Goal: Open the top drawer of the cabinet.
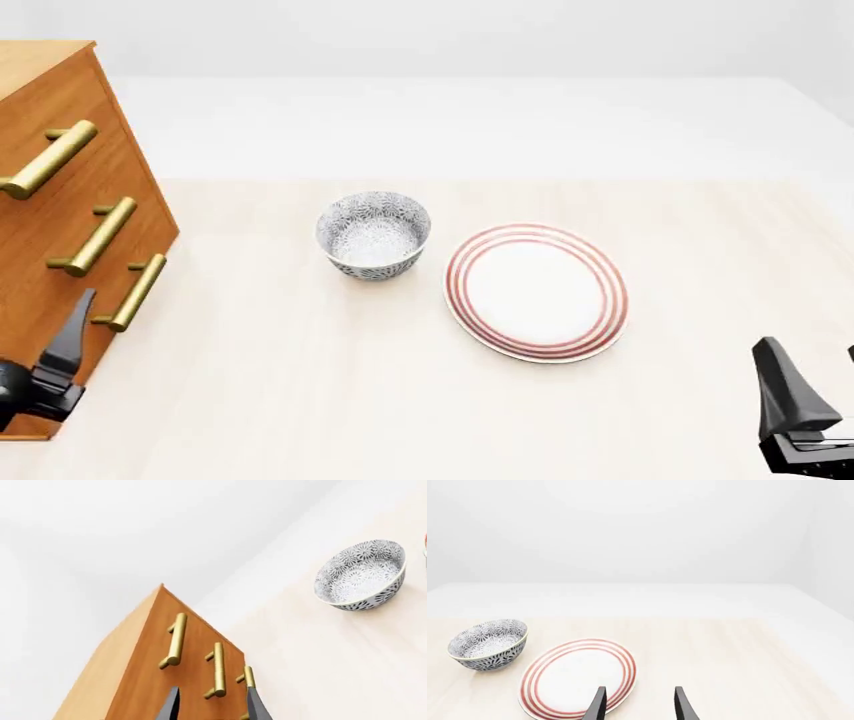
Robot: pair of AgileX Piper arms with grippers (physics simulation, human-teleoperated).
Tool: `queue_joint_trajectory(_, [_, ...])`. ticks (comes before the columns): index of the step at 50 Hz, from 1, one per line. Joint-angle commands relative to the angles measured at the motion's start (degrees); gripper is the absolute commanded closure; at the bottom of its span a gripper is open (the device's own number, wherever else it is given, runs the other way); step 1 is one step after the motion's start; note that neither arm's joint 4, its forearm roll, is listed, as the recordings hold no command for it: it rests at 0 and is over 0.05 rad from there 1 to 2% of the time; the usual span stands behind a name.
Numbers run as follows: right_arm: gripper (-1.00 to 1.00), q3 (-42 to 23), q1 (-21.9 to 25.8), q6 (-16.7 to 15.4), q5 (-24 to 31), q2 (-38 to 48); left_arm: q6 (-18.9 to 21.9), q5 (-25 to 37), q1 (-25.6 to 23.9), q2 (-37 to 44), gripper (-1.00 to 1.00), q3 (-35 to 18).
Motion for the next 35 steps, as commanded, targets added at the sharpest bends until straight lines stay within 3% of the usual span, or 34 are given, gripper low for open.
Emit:
queue_joint_trajectory(1, [-1.0,0.0,0.0,0.0,0.0,0.0,7.5,-2.0,0.9,3.5,-1.0,-1.3])
queue_joint_trajectory(17, [-1.0,0.0,0.0,0.0,0.0,0.0,19.3,-11.8,0.8,11.6,-1.0,-0.8])
queue_joint_trajectory(22, [-1.0,0.0,0.0,0.0,0.0,0.0,20.5,-13.7,0.2,14.3,-1.0,-1.6])
queue_joint_trajectory(29, [-1.0,0.0,0.0,0.0,0.0,0.0,25.9,-20.0,0.9,18.6,-1.0,0.3])
queue_joint_trajectory(35, [-1.0,0.0,0.0,0.0,0.0,0.0,28.0,-22.5,1.0,21.0,-1.0,-0.4])
